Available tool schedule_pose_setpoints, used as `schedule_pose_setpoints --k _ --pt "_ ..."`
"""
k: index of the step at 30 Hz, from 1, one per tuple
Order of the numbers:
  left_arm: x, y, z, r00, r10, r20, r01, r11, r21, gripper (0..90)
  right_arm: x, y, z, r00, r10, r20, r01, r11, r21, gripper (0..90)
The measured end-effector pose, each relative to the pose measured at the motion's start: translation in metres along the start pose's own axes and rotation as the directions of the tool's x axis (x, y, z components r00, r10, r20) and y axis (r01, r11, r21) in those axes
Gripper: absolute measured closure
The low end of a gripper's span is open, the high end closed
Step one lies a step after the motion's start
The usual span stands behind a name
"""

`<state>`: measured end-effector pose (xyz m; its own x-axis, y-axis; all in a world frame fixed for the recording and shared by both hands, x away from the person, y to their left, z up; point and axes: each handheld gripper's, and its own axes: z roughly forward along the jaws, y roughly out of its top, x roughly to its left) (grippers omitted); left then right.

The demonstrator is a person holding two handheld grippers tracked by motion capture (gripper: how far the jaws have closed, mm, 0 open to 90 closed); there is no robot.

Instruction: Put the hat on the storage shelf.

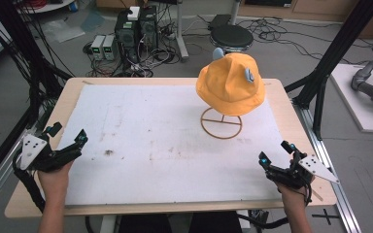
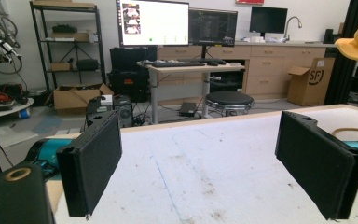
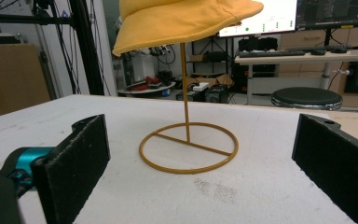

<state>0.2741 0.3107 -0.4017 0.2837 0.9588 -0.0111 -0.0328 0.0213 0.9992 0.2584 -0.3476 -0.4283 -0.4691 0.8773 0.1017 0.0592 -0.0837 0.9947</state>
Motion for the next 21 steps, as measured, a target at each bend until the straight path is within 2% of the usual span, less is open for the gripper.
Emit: schedule_pose_setpoints --k 10,21 --pt "0.0 0.001 -0.004 0.9999 -0.006 0.011 0.006 1.0 0.0 15.0 0.005 0.0 0.005 1.0 -0.008 -0.005 0.008 1.0 0.003 3.6" --pt "0.001 -0.001 -0.007 0.9998 0.015 0.009 -0.015 0.9997 0.02 15.0 0.007 0.0 0.011 0.9999 -0.011 0.005 0.011 1.0 0.001 3.7"
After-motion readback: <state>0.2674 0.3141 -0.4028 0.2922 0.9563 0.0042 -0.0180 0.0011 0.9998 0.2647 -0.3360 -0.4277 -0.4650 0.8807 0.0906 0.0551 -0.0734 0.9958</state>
